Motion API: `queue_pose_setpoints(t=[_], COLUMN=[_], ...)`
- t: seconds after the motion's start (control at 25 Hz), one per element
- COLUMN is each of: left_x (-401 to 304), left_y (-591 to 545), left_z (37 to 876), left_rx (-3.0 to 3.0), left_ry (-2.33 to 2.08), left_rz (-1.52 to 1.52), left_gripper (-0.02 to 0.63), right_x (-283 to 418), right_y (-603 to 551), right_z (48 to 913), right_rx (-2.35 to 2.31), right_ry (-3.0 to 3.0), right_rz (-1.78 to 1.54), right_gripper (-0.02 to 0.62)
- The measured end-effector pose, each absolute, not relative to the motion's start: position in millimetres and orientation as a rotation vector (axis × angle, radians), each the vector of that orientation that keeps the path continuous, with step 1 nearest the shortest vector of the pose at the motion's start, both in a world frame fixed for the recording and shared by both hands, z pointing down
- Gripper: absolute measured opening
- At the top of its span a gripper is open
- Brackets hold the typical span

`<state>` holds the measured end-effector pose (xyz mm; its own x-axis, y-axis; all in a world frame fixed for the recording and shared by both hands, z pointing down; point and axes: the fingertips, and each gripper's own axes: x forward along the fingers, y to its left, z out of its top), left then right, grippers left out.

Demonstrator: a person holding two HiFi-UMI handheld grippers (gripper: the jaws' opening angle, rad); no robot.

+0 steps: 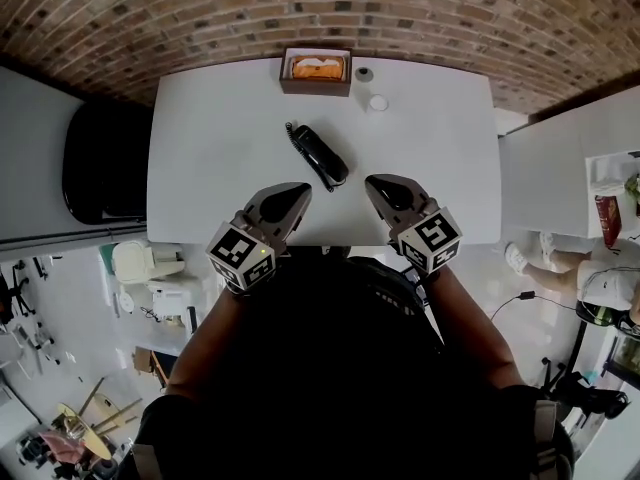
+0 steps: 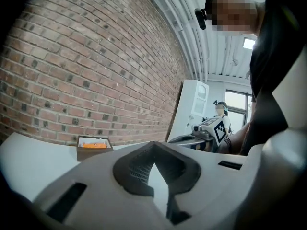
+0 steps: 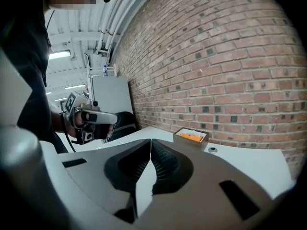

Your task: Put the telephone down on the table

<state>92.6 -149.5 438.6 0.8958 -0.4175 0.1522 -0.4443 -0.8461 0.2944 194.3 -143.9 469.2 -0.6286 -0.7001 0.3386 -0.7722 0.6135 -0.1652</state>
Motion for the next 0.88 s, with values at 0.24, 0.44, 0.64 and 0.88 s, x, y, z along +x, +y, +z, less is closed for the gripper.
queue_pose_setpoints(t=[0.24, 0.44, 0.64, 0.88], left_x=[90, 81, 63, 34], left_y=[-138, -129, -117, -100], left_z=[427, 419, 419, 414], left_rx=[2.752, 2.766, 2.767, 2.8], left_ry=[-0.676, -0.695, -0.69, -0.609], left_rz=[0.132, 0.159, 0.163, 0.196], left_gripper=[0.006, 0.006, 0.006, 0.006], right_x=[188, 177, 160, 137], right_y=[-134, -131, -121, -105], right_z=[459, 447, 444, 441], right_rx=[1.168, 1.147, 1.142, 1.202], right_ry=[-2.65, -2.695, -2.701, -2.678], right_rz=[0.427, 0.408, 0.415, 0.43], right_gripper=[0.017, 0.017, 0.017, 0.017])
